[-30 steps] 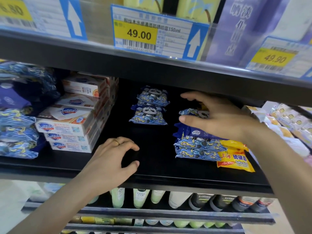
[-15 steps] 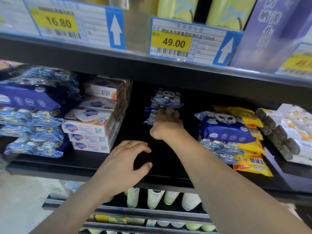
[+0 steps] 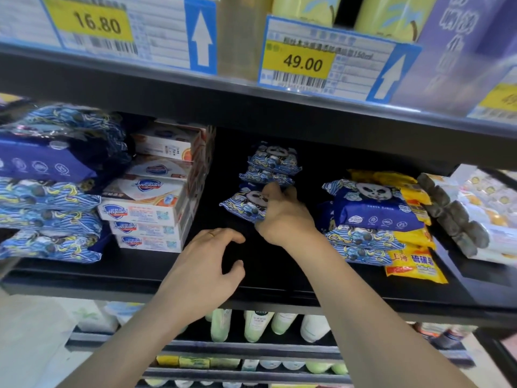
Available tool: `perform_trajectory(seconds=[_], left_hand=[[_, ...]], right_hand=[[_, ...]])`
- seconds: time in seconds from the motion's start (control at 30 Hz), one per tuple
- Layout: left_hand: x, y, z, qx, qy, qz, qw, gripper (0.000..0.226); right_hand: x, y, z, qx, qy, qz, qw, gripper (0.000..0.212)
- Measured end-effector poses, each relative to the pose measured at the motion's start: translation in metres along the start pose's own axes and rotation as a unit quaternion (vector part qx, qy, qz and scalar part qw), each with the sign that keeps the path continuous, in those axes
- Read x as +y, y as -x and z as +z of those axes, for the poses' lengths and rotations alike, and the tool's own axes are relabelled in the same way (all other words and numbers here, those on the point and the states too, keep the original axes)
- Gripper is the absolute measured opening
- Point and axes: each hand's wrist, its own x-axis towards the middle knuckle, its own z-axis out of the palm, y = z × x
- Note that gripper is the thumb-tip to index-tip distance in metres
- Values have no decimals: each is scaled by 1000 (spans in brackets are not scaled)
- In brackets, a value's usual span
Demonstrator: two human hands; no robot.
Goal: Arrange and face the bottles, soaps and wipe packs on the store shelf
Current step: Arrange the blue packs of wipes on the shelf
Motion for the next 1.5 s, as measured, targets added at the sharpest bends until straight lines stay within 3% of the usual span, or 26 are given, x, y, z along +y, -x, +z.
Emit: perform_trajectory(seconds=[0.13,0.3,0.5,0.57,0.67,0.73,0.77,0.83,0.93,1.03,1.3,1.4,1.5], left_hand=[[1,3,1,8,-19,13,1000,33],[2,3,1,12,-3,5,1000,30],[-3,-7,-6,34,162,-79,983,29],[3,-8,-10,64,253,-117,958,32],[15,-3,-22,88,451,-196,866,29],[21,-1,-34,18,515,-243,822,51],[22,0,-39,-21,516,-252,818,61],[27,3,-47,-86,499,-237,829,66],[36,8,-50,-135,417,-185,880,67],[36,9,-44,-93,396,-193,893,48],[34,17,-40,-43,395,-164,903,49],[35,19,-41,-34,410,-139,901,53],[35,22,-42,-21,413,-112,903,57]], right_hand=[[2,23,2,44,-42,-7,998,65],[14,56,7,96,-188,-55,976,62],[31,101,16,150,-295,-170,928,66],[36,114,18,159,-301,-200,919,66],[43,128,21,167,-297,-216,915,67],[48,135,22,180,-288,-219,915,71],[50,136,23,183,-282,-223,915,73],[52,138,23,182,-262,-237,918,76],[52,138,22,177,-233,-247,924,81],[50,138,23,168,-234,-250,925,82],[52,145,14,80,-317,-200,924,92],[49,145,4,43,-417,-167,892,86],[50,138,-7,-47,-577,-94,810,79]])
